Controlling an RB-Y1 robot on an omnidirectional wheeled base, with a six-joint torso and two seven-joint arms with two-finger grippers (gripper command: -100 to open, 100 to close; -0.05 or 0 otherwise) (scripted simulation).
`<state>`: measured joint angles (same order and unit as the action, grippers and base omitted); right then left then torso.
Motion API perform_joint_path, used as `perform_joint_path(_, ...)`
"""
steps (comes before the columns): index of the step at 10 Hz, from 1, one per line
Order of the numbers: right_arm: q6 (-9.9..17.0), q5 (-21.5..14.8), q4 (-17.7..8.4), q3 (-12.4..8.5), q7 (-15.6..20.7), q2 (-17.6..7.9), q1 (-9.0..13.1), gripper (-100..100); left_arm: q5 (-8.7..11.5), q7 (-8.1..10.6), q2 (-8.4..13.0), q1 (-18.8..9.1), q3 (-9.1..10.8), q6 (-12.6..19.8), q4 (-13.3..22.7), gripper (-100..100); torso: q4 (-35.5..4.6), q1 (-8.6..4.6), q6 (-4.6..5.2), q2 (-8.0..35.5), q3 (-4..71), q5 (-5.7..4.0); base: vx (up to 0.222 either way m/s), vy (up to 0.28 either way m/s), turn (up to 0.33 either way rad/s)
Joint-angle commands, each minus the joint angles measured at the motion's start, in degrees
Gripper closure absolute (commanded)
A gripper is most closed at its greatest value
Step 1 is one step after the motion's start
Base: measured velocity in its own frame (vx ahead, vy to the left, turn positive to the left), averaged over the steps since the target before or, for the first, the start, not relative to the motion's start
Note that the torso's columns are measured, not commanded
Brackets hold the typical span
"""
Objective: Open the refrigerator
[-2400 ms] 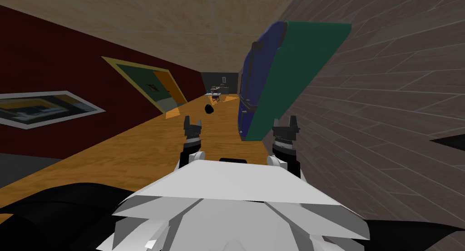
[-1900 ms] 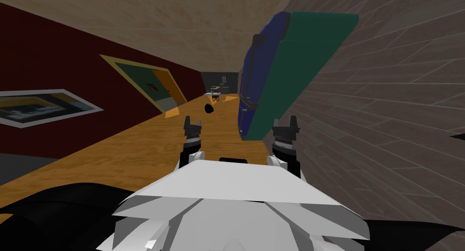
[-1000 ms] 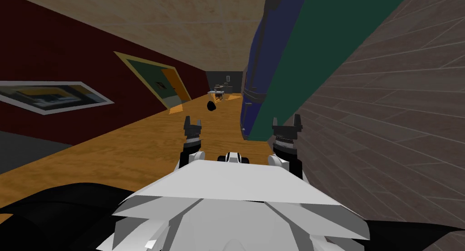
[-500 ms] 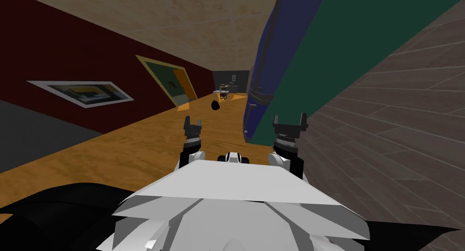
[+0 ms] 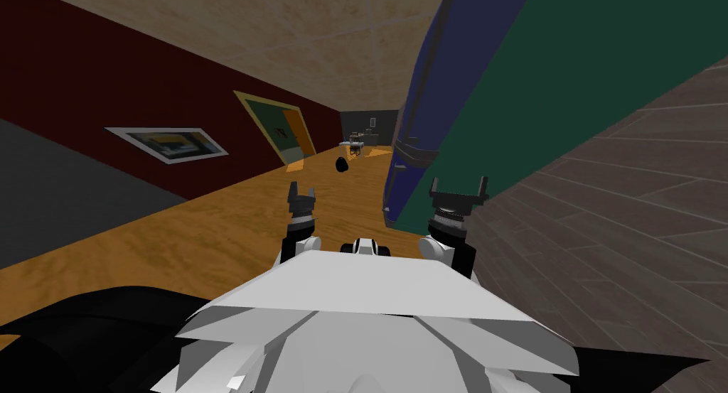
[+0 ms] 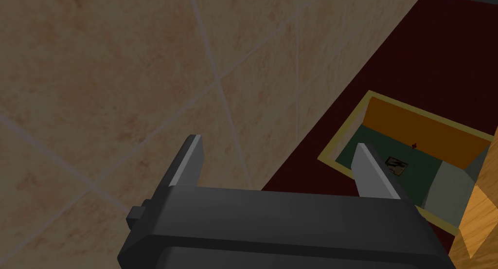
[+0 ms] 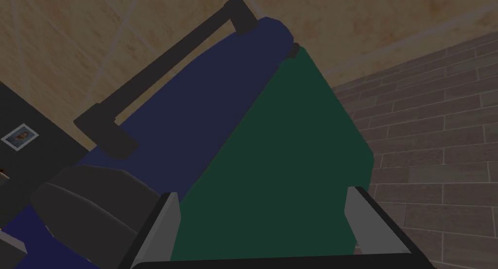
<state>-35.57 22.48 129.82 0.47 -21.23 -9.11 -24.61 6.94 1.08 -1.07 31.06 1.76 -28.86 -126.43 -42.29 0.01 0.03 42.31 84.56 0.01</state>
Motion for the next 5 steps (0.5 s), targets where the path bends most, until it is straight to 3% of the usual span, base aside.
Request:
perform_joint_path(1,-1.04,3.57,-0.26,0.18,-2.39,-0.28,0.90,-100,0.00,0.00,0.00,-0.01,0.00,0.00,0.00,0,0.00,-0.05,-0.05,-0.05,0.02,-0.02,0.070,-0.073,0.110)
perform_joint_path(5,-3.13,9.66,-0.94,0.68,-6.70,-0.57,2.60,-100,0.00,0.00,0.00,-0.01,0.00,0.00,0.00,0,0.00,0.01,-0.05,-0.04,0.01,0.00,0.069,-0.083,0.176)
